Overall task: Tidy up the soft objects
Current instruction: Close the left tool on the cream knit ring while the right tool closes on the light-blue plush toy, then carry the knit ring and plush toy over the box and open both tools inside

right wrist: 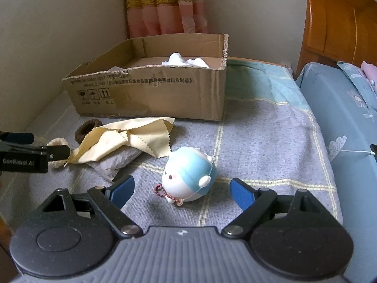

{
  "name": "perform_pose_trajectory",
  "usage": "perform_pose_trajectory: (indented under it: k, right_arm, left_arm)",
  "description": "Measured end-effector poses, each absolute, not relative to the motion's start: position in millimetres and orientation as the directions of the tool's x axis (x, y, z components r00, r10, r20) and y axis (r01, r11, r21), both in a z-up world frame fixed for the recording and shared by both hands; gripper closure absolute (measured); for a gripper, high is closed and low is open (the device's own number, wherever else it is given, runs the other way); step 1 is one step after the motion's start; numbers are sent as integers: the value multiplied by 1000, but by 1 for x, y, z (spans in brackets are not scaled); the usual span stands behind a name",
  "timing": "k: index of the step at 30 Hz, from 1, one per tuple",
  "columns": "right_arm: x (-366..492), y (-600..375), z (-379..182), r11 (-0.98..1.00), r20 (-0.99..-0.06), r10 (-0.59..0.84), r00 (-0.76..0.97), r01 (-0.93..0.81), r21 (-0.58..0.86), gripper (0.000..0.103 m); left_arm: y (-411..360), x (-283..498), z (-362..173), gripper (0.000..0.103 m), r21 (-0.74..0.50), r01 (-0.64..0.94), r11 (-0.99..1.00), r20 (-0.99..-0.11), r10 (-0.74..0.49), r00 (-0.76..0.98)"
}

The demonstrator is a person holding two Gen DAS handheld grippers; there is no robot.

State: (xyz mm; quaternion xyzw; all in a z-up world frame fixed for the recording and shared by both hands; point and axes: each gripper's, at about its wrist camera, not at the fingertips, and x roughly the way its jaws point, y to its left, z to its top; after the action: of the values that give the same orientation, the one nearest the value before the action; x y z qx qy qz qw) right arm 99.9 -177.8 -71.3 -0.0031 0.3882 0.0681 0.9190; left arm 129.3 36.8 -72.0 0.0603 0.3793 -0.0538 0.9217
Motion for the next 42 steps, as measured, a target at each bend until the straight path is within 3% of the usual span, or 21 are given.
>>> perform_pose_trajectory:
  k: [4, 8, 10, 14, 18, 23, 30, 42]
  right_arm:
    - [100, -177, -73, 991, -722, 117, 682, -129, 38, 14]
    - [100, -177, -72, 990, -721, 121, 682, -132, 42, 14]
    - [100, -178, -72, 990, -722, 123, 681, -131, 46, 14]
    - [100, -177, -72, 991, -721, 123, 682, -128, 48, 15]
    - [100, -176, -72, 989, -724, 131, 677, -136, 51, 23]
    - [101, -176, -71, 989, -724, 131, 677, -137, 50, 26]
    - [103, -177, -72, 992, -730, 114, 674, -119, 44, 51]
    - [100, -182, -61, 991, -713, 128, 689, -119, 63, 56]
  left_arm:
    - [30, 125, -75, 24, 116, 167, 979, -710, -36, 703]
    - [27, 115, -72, 28, 146, 192, 971, -691, -39, 722]
    - [24, 113, -71, 42, 146, 217, 965, -691, -58, 721]
    - [19, 110, -72, 45, 155, 249, 956, -685, -78, 725]
    - [17, 112, -71, 57, 133, 253, 958, -671, -101, 735]
    - [18, 114, -74, 61, 116, 249, 961, -680, -106, 726]
    - [21, 115, -73, 68, 100, 244, 965, -677, -113, 727]
    - [28, 113, -54, 68, 55, 272, 961, -669, -167, 724]
